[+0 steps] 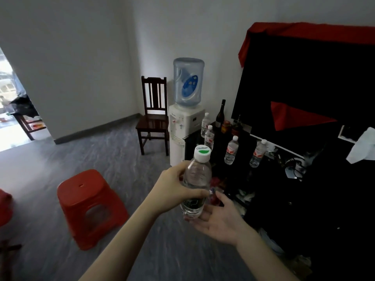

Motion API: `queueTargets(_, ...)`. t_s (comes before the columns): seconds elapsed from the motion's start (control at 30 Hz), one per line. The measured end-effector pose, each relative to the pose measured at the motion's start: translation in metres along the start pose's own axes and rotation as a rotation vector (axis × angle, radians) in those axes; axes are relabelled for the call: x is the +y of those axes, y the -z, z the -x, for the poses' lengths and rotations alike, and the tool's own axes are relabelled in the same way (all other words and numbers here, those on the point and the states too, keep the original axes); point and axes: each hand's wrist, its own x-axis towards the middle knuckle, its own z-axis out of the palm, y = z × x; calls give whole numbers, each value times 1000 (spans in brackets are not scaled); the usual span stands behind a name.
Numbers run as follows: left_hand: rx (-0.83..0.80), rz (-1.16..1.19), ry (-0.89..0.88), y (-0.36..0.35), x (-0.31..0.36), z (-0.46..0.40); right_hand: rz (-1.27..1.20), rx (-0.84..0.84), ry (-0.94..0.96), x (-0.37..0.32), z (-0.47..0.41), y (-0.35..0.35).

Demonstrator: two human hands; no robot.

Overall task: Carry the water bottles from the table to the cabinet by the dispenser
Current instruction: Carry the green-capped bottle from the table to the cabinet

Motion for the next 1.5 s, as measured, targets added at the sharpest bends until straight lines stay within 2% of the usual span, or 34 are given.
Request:
queueTargets(0.33, -20, -40, 8, 14, -39, -169, -37, -16, -23, -120, -118, -12)
queueTargets(0.47, 27, -47, 9, 21, -53, -224, -16, -26, -21, -169, -162, -21)
queueTargets(0.77, 25, -52, 50, 39, -93, -321, 22, -51, -70, -233, -245, -35)
queueTargets(1.3, -140, -70, -2, 120, -182, -558, -115, 37, -34, -368, -424, -110)
queueTargets(1.5, -194, -76, -5, 123, -217, -620, -208, 104, -42, -398, -470, -118)
